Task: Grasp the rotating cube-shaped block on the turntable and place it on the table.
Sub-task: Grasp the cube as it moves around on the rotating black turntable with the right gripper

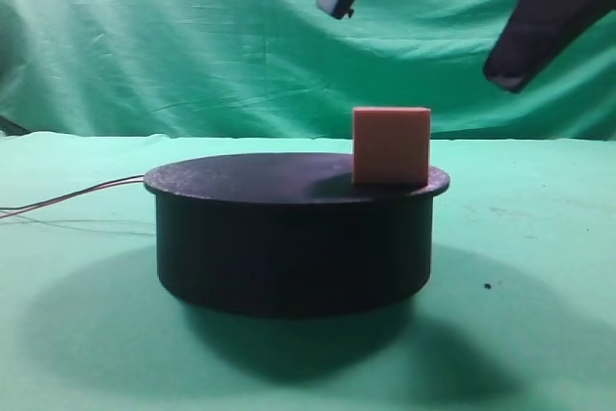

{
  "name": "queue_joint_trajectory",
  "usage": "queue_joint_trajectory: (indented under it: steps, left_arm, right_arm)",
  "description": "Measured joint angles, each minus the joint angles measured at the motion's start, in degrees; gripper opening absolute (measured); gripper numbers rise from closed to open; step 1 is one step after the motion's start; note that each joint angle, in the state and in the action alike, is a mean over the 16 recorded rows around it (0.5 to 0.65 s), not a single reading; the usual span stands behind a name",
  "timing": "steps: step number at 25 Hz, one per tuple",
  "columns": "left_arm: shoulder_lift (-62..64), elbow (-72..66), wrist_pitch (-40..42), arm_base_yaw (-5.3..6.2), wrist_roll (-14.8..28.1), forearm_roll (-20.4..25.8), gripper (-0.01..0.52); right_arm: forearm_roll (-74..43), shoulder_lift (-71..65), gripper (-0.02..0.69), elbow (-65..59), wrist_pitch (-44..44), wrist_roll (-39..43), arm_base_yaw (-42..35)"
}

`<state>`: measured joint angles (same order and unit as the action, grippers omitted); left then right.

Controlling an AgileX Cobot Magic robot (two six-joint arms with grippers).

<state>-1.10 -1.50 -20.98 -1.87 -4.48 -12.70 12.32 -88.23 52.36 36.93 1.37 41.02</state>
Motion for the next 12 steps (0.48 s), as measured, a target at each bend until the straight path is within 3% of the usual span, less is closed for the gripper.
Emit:
queue_joint_trajectory:
  steps: [7,12]
  left_arm:
    - [0.0,0.0,0.0,0.00,0.0,0.0,0.000]
    - [0.0,0.0,0.0,0.00,0.0,0.0,0.000]
  right_arm:
    - [-8.0,-0.1,0.270,3.3,3.7,4.4,-2.0]
    - [-12.8,2.4,0.235,-0.3,3.8,8.5,-3.7]
